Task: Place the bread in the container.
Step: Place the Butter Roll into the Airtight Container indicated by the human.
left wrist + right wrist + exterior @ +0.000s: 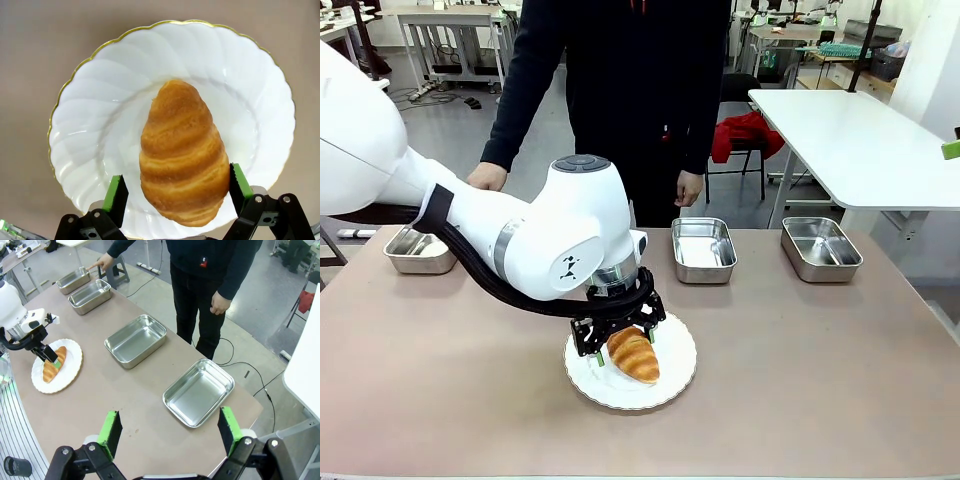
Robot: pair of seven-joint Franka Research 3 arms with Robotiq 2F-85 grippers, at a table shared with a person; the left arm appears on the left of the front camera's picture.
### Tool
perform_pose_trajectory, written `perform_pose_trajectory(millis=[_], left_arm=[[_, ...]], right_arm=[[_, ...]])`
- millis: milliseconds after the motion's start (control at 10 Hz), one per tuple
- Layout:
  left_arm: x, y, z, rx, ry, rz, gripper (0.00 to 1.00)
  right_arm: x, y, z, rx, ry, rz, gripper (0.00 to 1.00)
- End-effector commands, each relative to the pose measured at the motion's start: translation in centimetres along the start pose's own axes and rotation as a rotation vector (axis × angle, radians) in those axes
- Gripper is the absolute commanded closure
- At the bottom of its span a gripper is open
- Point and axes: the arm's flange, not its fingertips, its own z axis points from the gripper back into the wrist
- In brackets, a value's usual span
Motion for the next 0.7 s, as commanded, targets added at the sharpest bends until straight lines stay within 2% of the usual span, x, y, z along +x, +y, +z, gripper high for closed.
perform_pose_trajectory(millis=[0,200,300,400,500,600], left_arm=[[0.00,-0.96,-0.69,0.024,-0.031,0.020,0.00],[0.39,-1.19,-1.13,0.007,-0.030,0.009,0.00],[0.49,-1.33,-1.30,0.018,-0.022,0.003,0.19],[0.56,-1.36,-1.29,0.020,-0.029,0.002,0.20],[0.62,-1.38,-1.26,0.019,-0.035,-0.001,0.39],[0.70,-1.44,-1.30,0.016,-0.036,-0.004,0.25]], right_arm=[[0.08,0.05,0.00,0.005,-0.019,0.003,0.00],[0.08,0.05,0.00,0.005,-0.019,0.003,0.00],[0.08,0.05,0.00,0.005,-0.019,0.003,0.00],[0.08,0.05,0.00,0.005,-0.019,0.003,0.00],[0.08,0.05,0.00,0.005,-0.019,0.003,0.00],[0.08,0.05,0.00,0.005,-0.019,0.003,0.00]])
